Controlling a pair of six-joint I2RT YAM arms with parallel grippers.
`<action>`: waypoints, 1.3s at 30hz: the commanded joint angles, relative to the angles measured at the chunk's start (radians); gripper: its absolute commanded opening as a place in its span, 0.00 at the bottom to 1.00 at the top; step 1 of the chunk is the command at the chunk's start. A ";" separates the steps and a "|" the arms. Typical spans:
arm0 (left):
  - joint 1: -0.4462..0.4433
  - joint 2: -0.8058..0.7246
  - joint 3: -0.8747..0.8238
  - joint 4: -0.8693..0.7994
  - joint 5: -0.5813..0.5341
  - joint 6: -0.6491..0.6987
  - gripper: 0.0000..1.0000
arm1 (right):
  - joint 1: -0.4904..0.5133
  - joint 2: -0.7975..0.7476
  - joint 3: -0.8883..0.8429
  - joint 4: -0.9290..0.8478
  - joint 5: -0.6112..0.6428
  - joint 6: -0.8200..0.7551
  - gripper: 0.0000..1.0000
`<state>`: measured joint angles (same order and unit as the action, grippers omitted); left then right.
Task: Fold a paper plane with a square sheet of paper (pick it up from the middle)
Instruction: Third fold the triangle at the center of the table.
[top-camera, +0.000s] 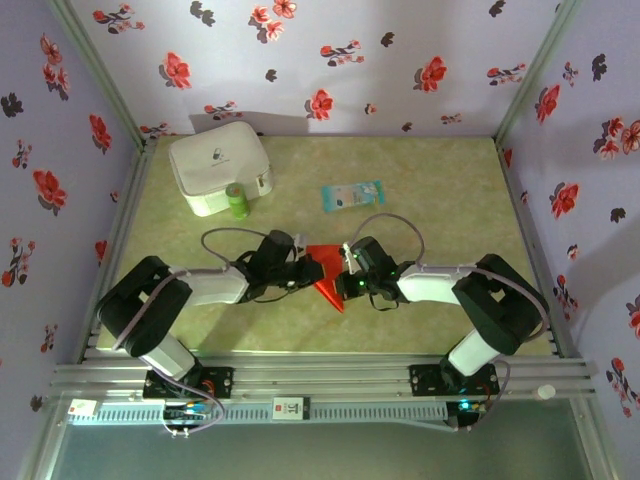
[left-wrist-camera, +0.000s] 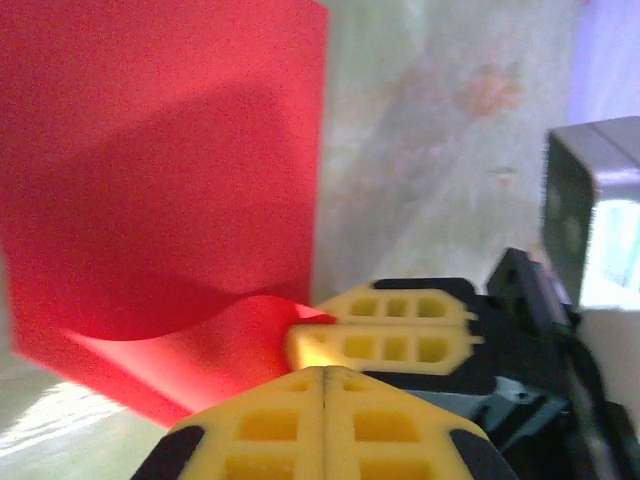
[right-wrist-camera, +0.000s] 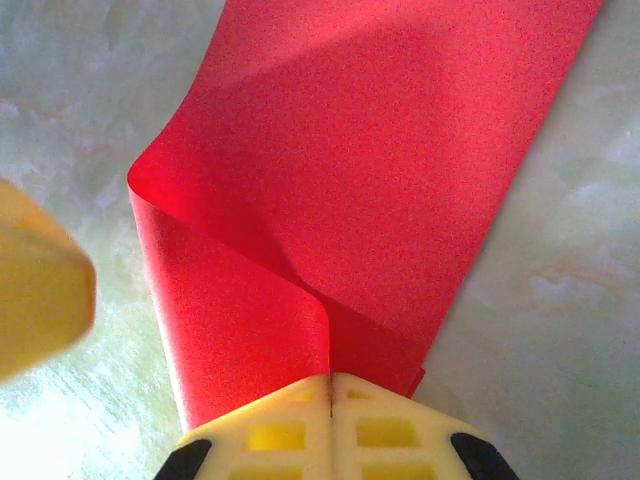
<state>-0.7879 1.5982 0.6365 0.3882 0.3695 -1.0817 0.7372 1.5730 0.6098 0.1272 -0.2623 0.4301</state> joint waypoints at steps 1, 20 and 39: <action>-0.014 0.050 -0.029 0.169 -0.024 -0.096 0.00 | -0.009 0.016 0.018 -0.026 0.019 0.015 0.00; -0.031 0.077 -0.047 0.103 -0.054 -0.078 0.00 | -0.009 0.013 0.016 -0.032 0.021 0.013 0.00; -0.031 0.154 -0.062 0.108 -0.075 -0.078 0.00 | -0.009 0.012 0.019 -0.035 0.015 0.016 0.00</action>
<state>-0.8120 1.7336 0.5980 0.5014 0.3218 -1.1580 0.7372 1.5753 0.6128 0.1207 -0.2623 0.4309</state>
